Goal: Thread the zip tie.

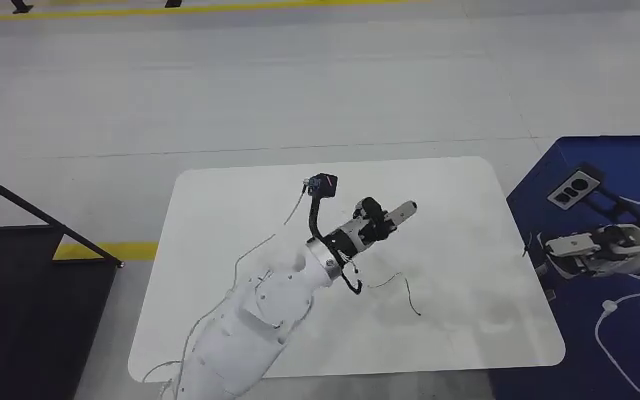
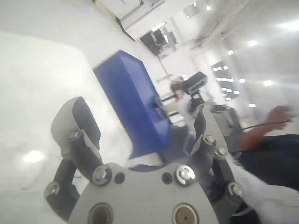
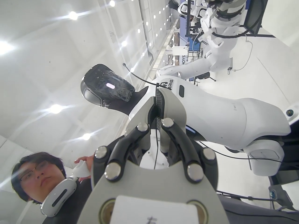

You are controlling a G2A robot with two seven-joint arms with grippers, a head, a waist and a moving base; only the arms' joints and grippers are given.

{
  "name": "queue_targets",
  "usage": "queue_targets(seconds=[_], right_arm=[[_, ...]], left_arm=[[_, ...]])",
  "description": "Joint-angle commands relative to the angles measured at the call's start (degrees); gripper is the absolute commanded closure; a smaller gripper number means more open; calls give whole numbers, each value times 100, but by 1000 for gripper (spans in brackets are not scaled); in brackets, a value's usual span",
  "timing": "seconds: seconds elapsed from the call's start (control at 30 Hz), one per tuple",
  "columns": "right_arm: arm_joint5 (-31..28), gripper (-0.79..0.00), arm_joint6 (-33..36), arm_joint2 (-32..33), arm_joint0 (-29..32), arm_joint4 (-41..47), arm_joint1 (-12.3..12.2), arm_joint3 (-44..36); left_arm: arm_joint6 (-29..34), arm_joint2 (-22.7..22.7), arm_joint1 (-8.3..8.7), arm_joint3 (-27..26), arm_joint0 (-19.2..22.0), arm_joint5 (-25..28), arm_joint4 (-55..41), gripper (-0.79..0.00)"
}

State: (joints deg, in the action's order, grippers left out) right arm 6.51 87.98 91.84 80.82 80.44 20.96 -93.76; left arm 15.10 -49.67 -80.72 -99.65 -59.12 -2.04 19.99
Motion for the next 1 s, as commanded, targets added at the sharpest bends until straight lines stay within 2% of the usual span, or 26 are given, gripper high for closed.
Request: queue_targets(seconds=[0.0, 0.17, 0.2, 0.27, 0.37, 0.47, 0.53, 0.6, 0.8, 0.97], right_arm=[[-4, 0, 0, 2, -1, -10, -1, 3], [49, 0, -192, -4, 21, 28, 29, -115], [55, 0, -308, 20, 22, 37, 43, -107], [122, 0, -574, 49, 40, 48, 71, -95], [422, 0, -737, 95, 23, 271, 110, -26], [695, 0, -889, 116, -8, 338, 142, 86], [867, 0, -974, 100, -31, 212, 156, 46], [889, 0, -1066, 110, -64, 2, 159, 38], [889, 0, -1066, 110, -64, 2, 159, 38], [1091, 0, -1577, -74, 18, -53, 230, -239]], left_arm=[[63, -5, -1, 4, 5, -5, 123, -785], [63, -5, -1, 4, 5, -5, 123, -785], [-30, 11, 17, -33, 50, 147, 578, -785], [-513, 93, 46, 41, 28, 100, 1792, -785], [-1412, 411, 51, -7, -8, 292, 3388, -785], [-2278, 733, 79, 279, 50, 163, 5547, -785], [-2679, 898, 75, 472, 56, -86, 6502, -785], [-2829, 978, 54, 560, 53, -196, 6813, -785], [-2829, 978, 54, 560, 53, -196, 6813, -785], [-2731, 1122, 31, 461, -2, -1, 6948, -785]])
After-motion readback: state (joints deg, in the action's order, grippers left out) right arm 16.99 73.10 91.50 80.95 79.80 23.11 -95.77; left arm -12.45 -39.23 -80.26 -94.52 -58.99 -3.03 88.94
